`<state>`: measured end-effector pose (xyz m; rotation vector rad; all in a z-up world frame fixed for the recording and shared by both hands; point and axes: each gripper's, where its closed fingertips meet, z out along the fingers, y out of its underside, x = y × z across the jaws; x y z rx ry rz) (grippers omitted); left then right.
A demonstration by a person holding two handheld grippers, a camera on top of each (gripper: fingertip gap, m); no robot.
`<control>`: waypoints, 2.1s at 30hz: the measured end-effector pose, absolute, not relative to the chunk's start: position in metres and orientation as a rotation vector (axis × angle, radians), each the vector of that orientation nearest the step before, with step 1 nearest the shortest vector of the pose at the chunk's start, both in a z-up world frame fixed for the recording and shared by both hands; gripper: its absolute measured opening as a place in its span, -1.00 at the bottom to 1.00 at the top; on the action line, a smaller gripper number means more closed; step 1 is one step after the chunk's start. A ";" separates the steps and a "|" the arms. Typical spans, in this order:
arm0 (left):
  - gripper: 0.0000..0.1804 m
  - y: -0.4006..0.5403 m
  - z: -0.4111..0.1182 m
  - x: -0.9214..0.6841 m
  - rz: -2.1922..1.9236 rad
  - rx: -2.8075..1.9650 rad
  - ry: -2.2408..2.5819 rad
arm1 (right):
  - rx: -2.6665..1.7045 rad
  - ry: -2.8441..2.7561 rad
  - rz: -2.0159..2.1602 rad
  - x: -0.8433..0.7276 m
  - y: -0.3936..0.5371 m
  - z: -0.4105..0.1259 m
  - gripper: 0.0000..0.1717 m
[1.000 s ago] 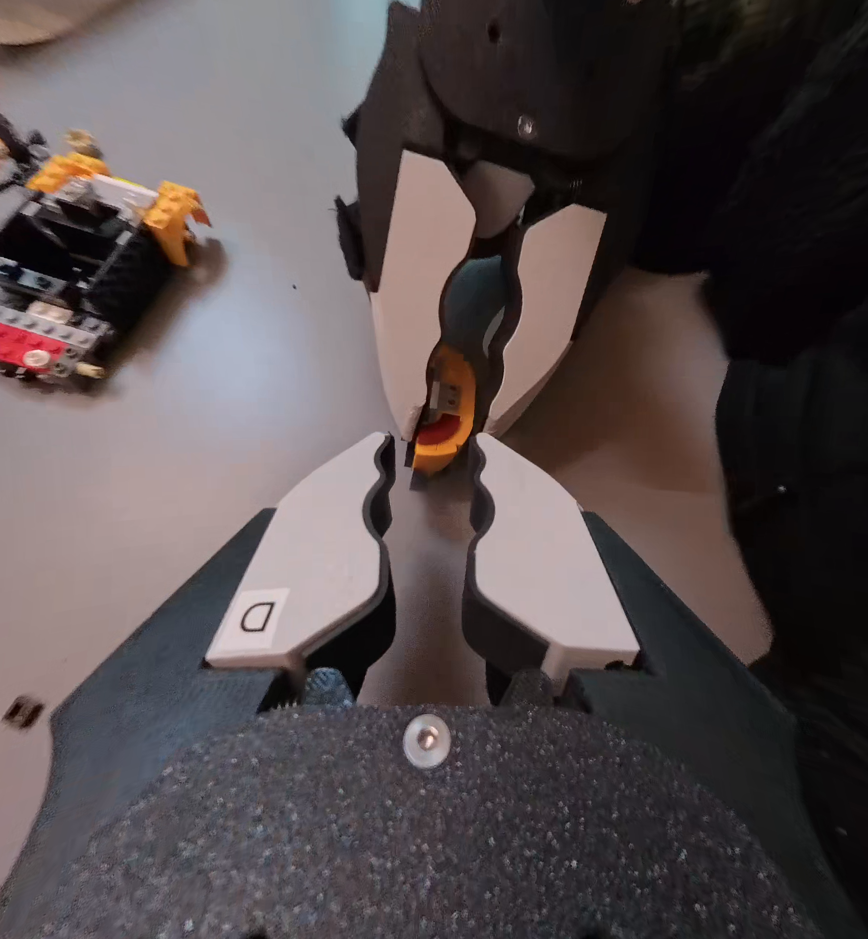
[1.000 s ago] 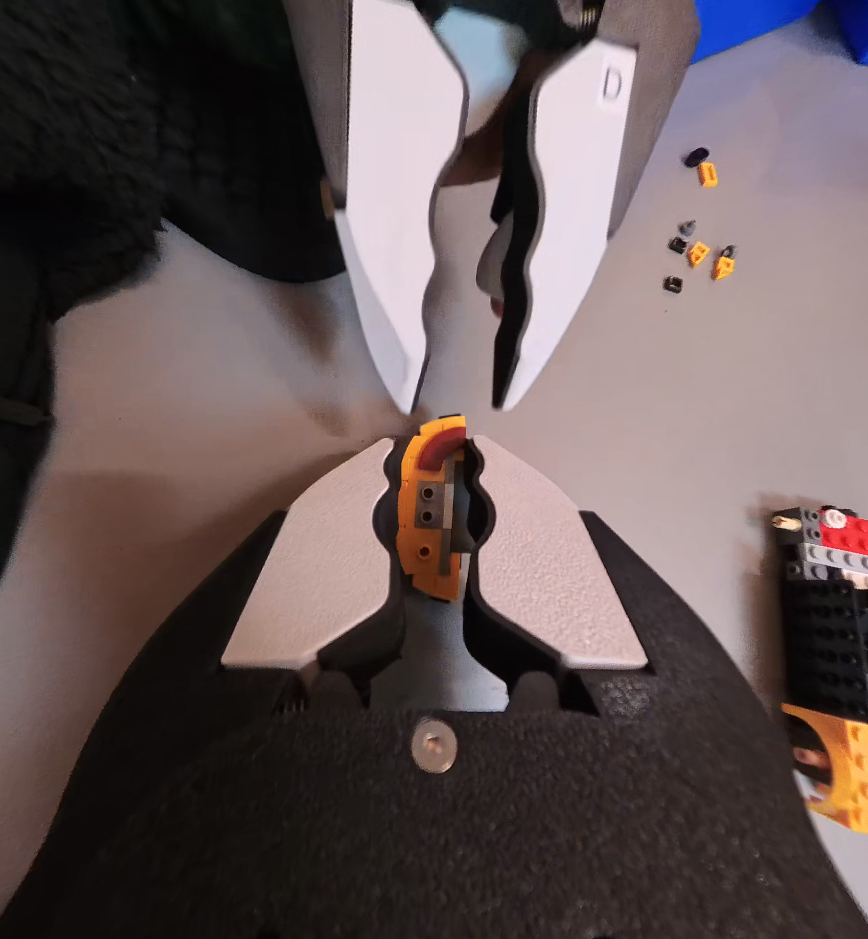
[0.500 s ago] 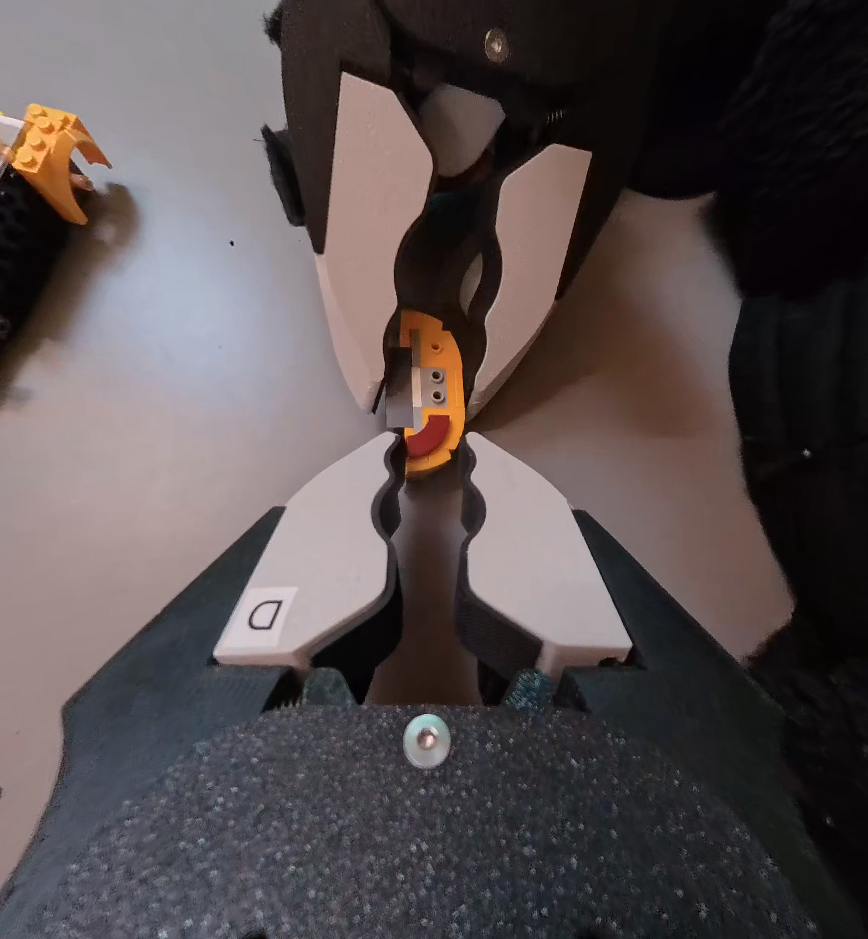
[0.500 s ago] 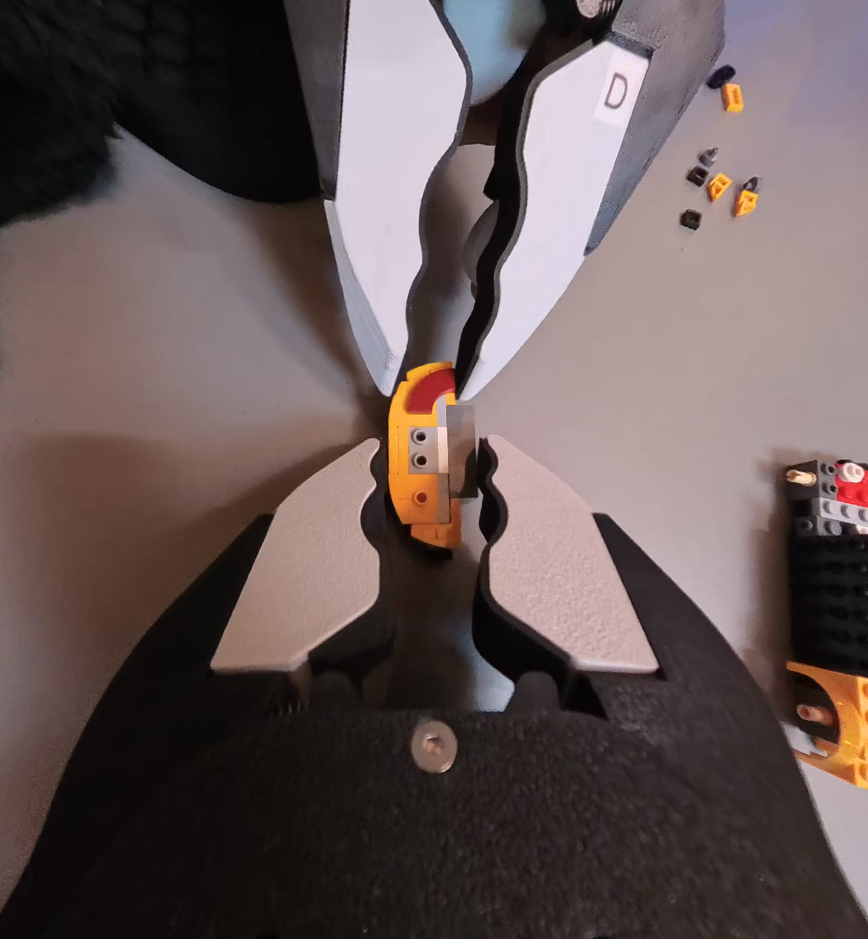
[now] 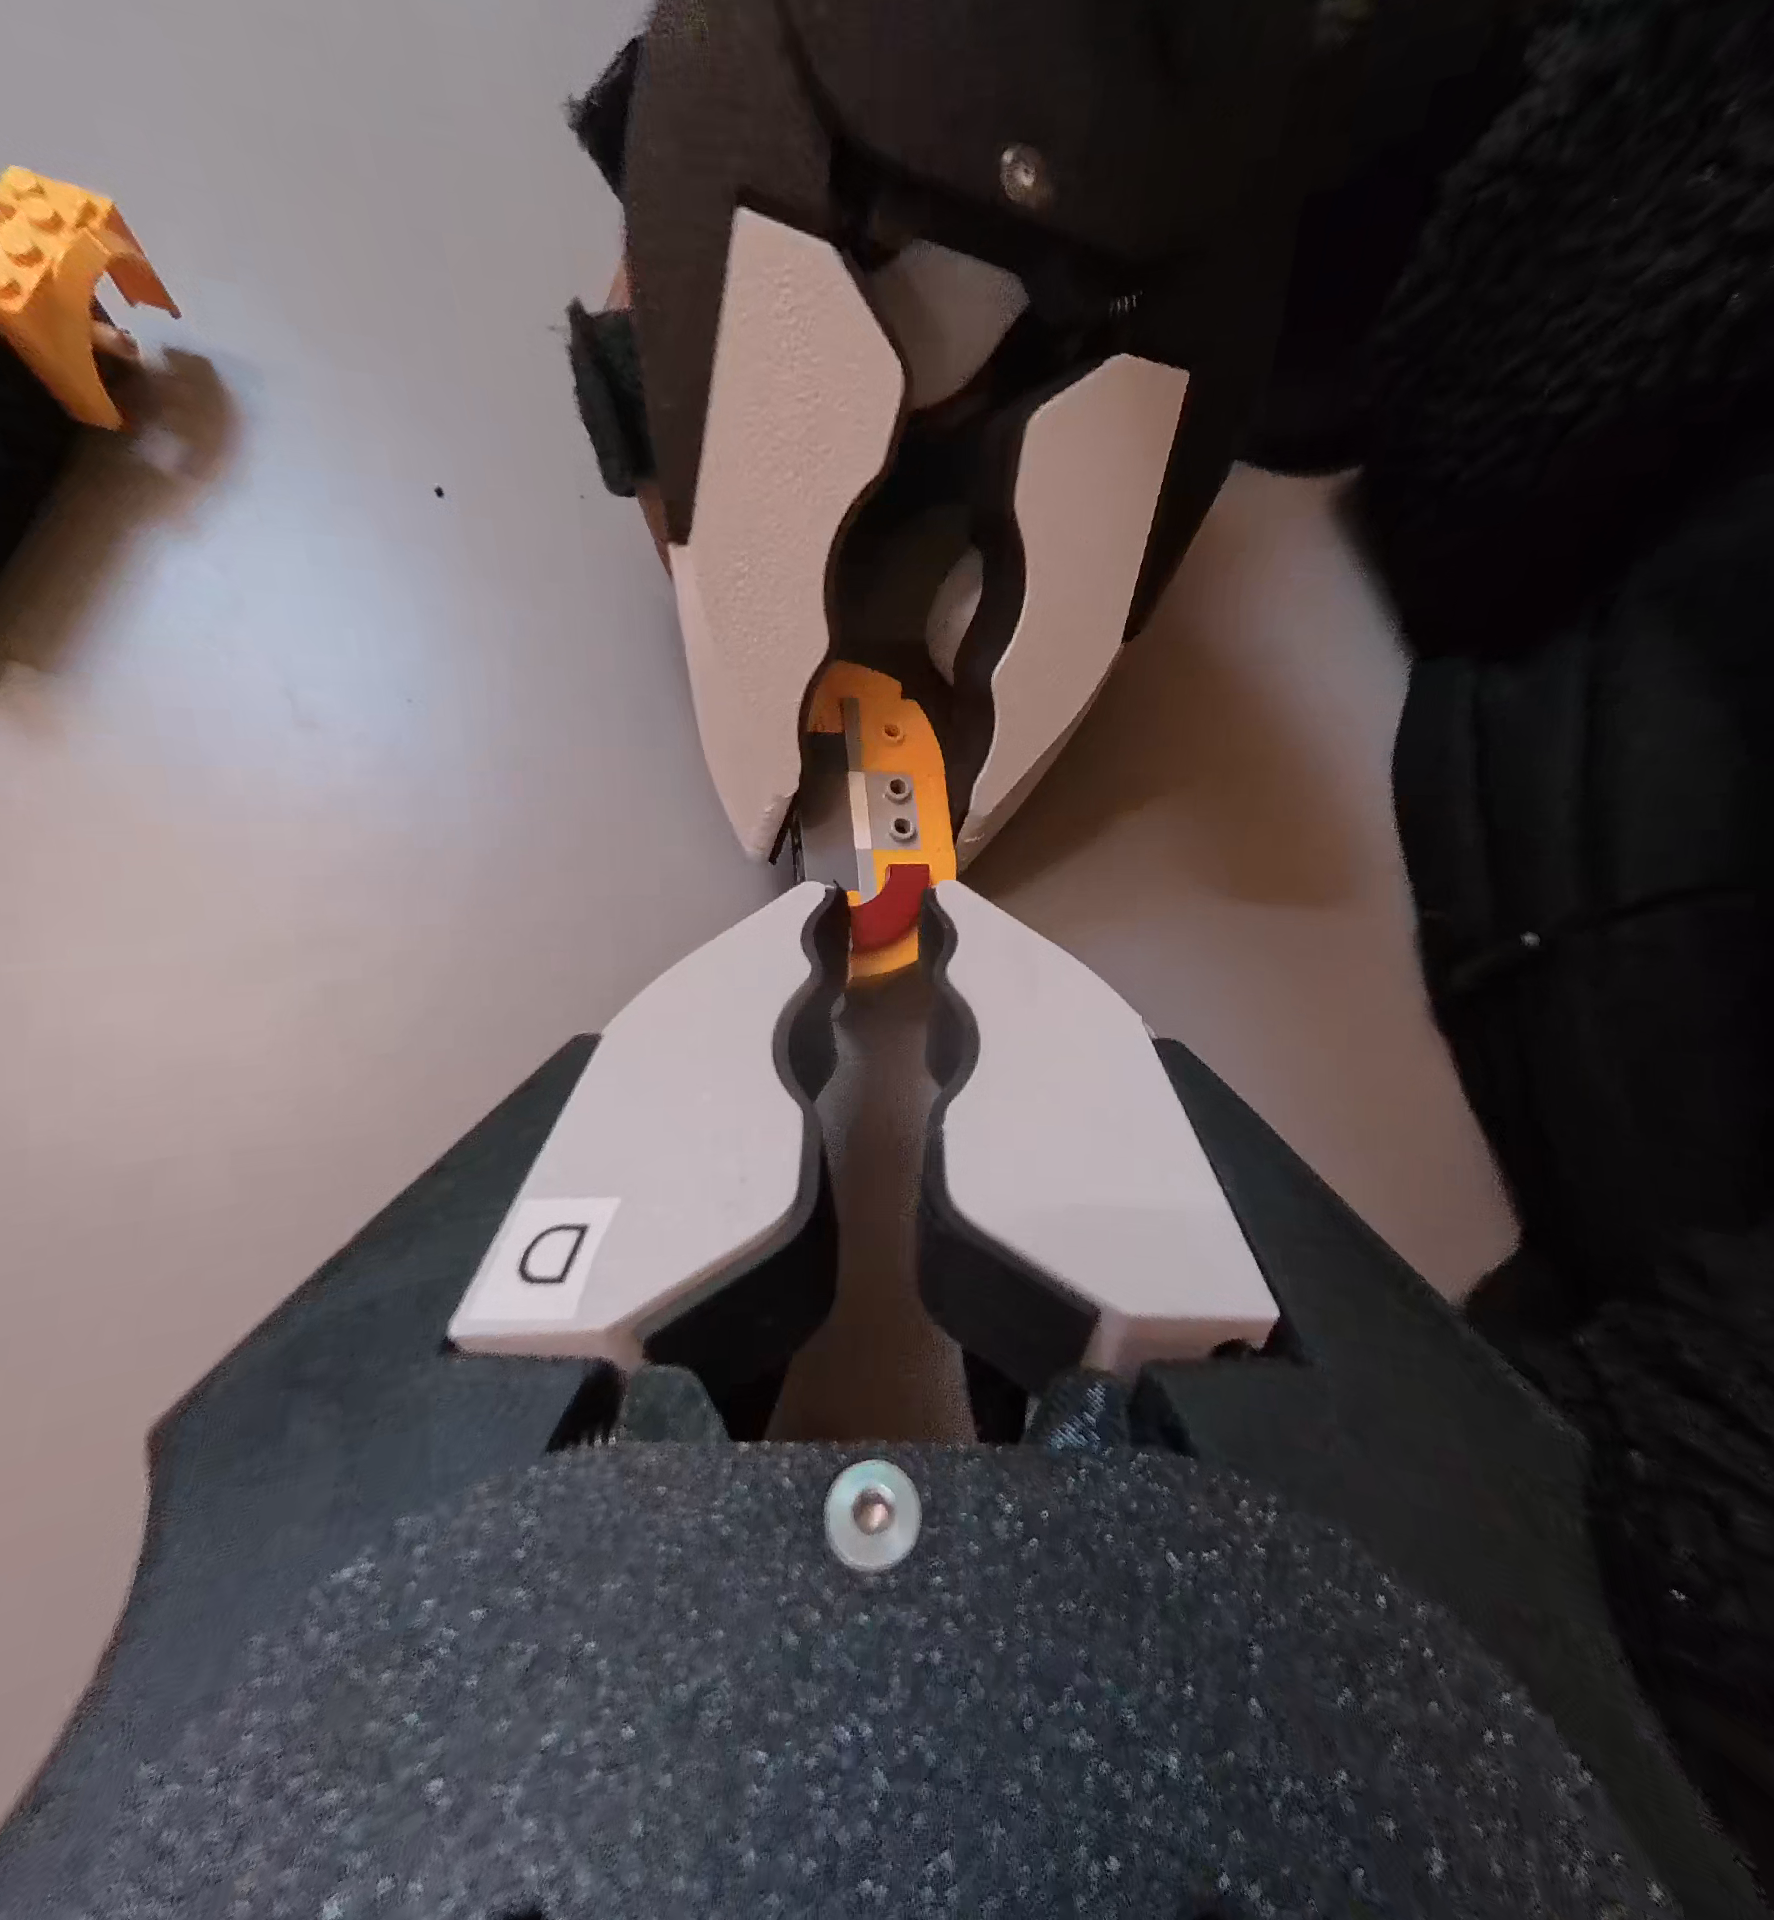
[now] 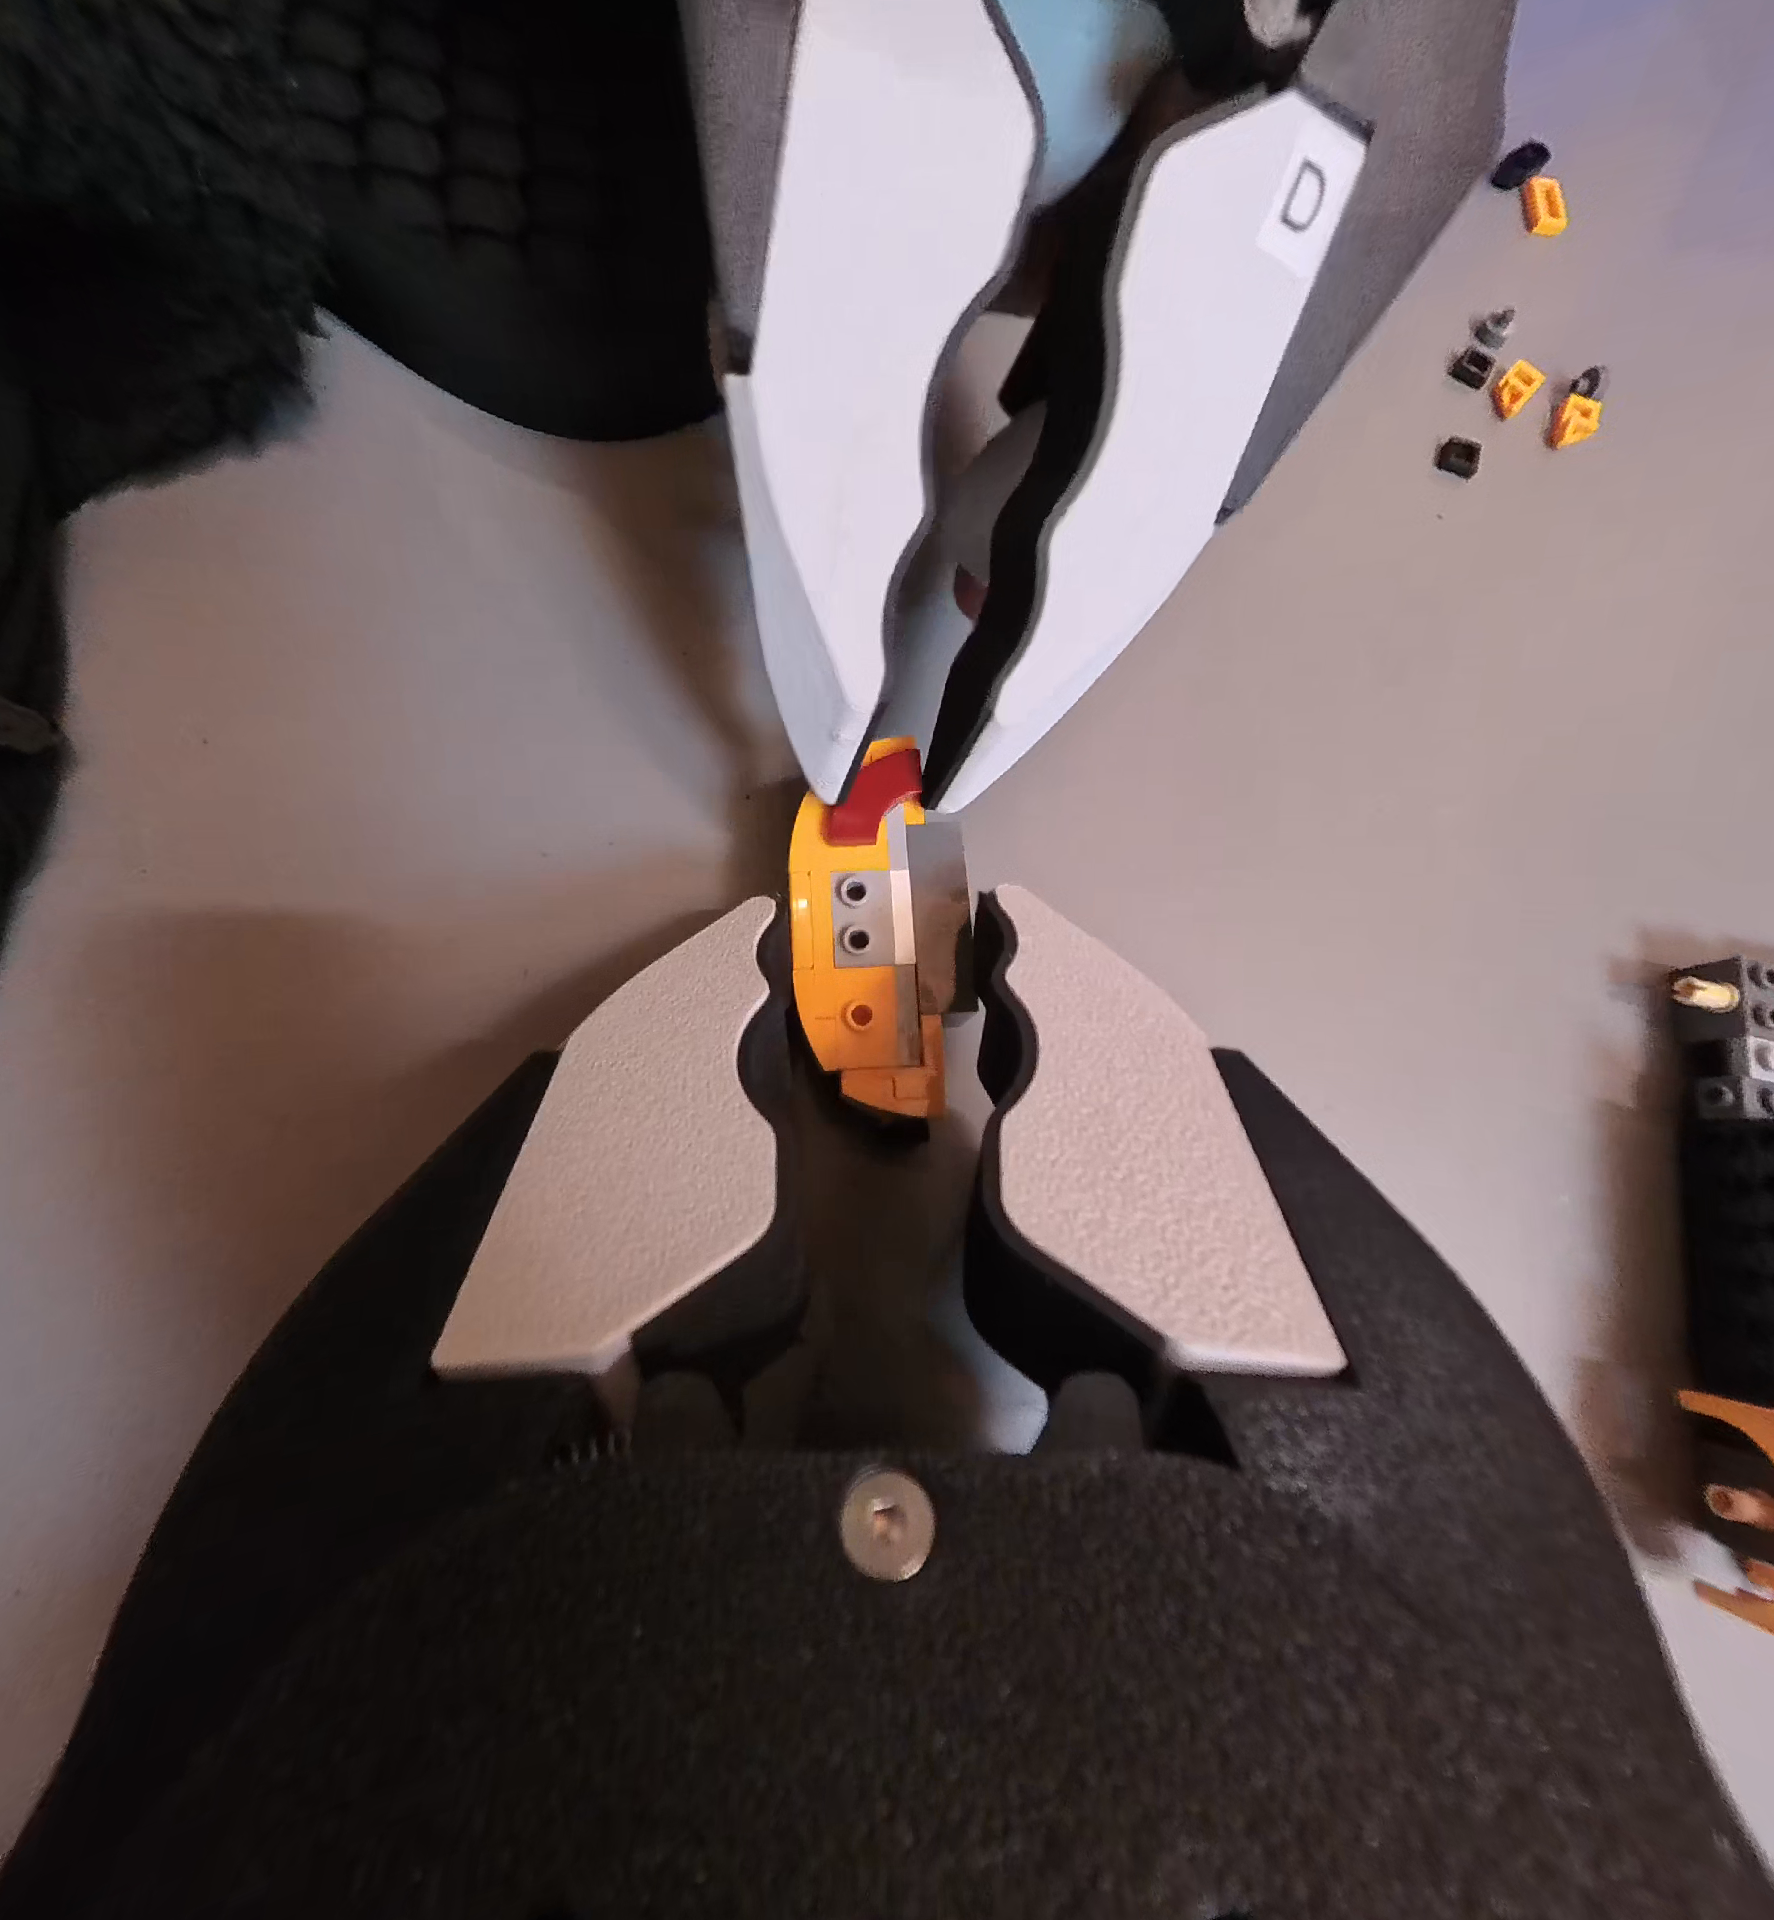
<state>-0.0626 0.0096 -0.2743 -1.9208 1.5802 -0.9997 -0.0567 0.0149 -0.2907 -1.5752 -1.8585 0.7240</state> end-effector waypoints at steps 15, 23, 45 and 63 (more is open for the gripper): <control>-0.90 0.048 -0.195 -0.115 -0.726 -1.766 1.254 | -1.694 -1.793 0.685 -0.044 0.031 -0.291 -0.61; -0.86 0.083 -0.186 -0.358 -0.186 -2.259 0.332 | -1.648 -1.807 0.720 -0.041 0.030 -0.291 -0.61; -0.52 0.048 -0.177 -0.135 -0.894 -1.893 0.938 | -1.241 -1.613 0.500 -0.056 0.046 -0.238 -0.61; -0.68 0.057 -0.220 -0.045 -0.736 -1.703 1.381 | -1.155 -1.498 0.555 -0.047 0.047 -0.194 -0.68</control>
